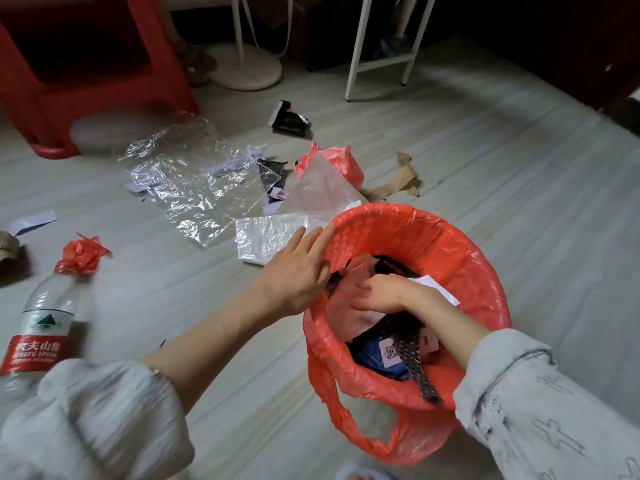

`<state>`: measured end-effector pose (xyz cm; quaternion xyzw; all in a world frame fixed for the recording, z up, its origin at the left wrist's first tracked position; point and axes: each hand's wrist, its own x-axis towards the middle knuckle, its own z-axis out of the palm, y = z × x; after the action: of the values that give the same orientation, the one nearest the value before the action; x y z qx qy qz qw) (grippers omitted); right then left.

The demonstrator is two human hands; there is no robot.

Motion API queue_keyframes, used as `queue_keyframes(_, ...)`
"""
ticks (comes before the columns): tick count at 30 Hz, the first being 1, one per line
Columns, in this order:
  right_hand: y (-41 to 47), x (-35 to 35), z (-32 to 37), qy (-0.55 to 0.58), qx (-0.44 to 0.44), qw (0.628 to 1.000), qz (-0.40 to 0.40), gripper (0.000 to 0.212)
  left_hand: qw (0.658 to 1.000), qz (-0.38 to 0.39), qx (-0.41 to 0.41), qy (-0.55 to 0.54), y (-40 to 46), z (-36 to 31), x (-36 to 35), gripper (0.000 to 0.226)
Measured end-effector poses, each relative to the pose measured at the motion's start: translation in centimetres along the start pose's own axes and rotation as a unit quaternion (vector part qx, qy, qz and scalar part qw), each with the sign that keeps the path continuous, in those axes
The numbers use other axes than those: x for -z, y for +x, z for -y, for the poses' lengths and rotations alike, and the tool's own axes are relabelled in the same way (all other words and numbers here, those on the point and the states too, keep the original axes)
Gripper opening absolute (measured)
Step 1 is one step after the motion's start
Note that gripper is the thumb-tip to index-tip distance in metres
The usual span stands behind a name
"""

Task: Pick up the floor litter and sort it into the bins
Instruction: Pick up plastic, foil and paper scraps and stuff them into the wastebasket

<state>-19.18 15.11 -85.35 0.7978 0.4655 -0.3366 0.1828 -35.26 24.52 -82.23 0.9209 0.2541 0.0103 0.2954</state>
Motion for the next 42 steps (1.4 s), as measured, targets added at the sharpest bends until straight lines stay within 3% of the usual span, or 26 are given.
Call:
queue_keyframes(4, -3.4, 3.3, 1.0, 0.074, -0.023, 0.988, -0.132, 0.029, 1.000, -0.005, -0.012, -0.022, 0.1, 0.1, 1.0, 0.049)
queue_keyframes(8, -6.5, 6.6, 3.8, 0.090, -0.028, 0.949, -0.301, 0.027, 0.998, -0.037, 0.015, -0.048, -0.9, 1.6, 3.2, 0.046)
queue_keyframes(10, -7.7, 8.1, 5.5, 0.089, 0.000, 0.929, -0.358, 0.025, 0.997, -0.050, 0.031, -0.042, -1.7, 2.8, 4.5, 0.045)
queue_keyframes(13, -8.5, 9.5, 9.2, 0.082, 0.078, 0.916, -0.384, 0.028, 0.997, -0.061, 0.050, -0.014, -3.1, 5.2, 5.9, 0.043)
queue_keyframes(18, -6.4, 9.5, 16.9, 0.063, 0.173, 0.939, -0.290, 0.039, 0.989, -0.046, 0.138, 0.017, -6.4, 10.7, 6.9, 0.041)
queue_keyframes(23, -0.9, 6.8, 21.4, 0.032, 0.138, 0.978, -0.154, 0.047, 0.969, -0.011, 0.248, 0.005, -10.8, 17.1, 5.1, 0.045)
queue_keyframes(27, 4.1, 4.3, 24.4, -0.013, 0.156, 0.985, -0.072, 0.058, 0.958, -0.011, 0.288, -0.010, -12.3, 21.1, 3.6, 0.049)
queue_keyframes(32, 9.2, 1.1, 27.3, -0.020, 0.179, 0.983, -0.044, 0.071, 0.953, -0.060, 0.296, -0.026, -11.4, 24.7, 2.5, 0.053)
queue_keyframes(37, 13.6, -0.9, 28.7, -0.113, 0.169, 0.979, -0.020, 0.092, 0.947, -0.120, 0.293, 0.042, -8.6, 29.1, 1.4, 0.058)
queue_keyframes(42, 17.0, -0.9, 29.8, -0.117, 0.172, 0.978, -0.014, 0.113, 0.938, -0.146, 0.300, 0.097, -4.7, 35.4, 1.8, 0.056)
